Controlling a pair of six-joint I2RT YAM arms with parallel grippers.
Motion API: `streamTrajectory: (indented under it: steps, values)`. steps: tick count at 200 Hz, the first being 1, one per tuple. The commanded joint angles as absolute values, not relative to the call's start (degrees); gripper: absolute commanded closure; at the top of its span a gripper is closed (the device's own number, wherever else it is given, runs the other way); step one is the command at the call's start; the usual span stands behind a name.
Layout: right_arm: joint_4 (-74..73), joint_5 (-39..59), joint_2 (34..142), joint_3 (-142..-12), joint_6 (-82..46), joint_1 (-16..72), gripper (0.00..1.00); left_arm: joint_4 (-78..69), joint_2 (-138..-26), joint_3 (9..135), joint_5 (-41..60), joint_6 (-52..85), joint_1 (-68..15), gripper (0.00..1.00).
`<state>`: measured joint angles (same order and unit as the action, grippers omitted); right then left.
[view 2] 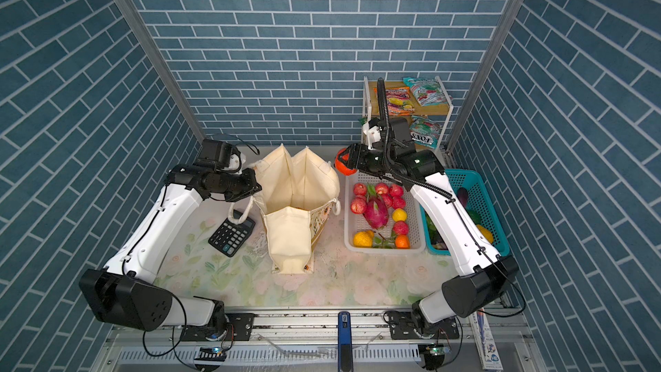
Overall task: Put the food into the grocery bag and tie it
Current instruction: 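Lift the red fruit and carry it over the open bag with the right gripper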
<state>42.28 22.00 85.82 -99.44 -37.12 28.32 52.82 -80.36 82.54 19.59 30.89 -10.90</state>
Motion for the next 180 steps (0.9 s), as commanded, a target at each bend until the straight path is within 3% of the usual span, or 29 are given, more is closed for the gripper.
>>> streamTrajectory:
  steps: [1, 60, 110, 180]
  values:
    - [39.4, 23.8, 88.0, -103.0, -39.6, 30.1, 0.42, 54.1, -79.0, 81.3, 20.2, 30.8, -11.3, 1.0]
    - [41.0, 23.7, 97.7, -113.0, -36.3, 38.4, 0.43, 54.2, -78.4, 80.9, 20.7, 30.6, -11.3, 1.0]
    - [50.5, 20.9, 109.8, -124.7, -28.0, 44.6, 0.46, 53.8, -78.4, 80.6, 21.1, 30.6, -11.3, 1.0]
    - [44.9, 20.3, 116.9, -121.3, -25.2, 46.6, 0.47, 53.9, -77.7, 79.7, 21.4, 30.1, -11.3, 1.0]
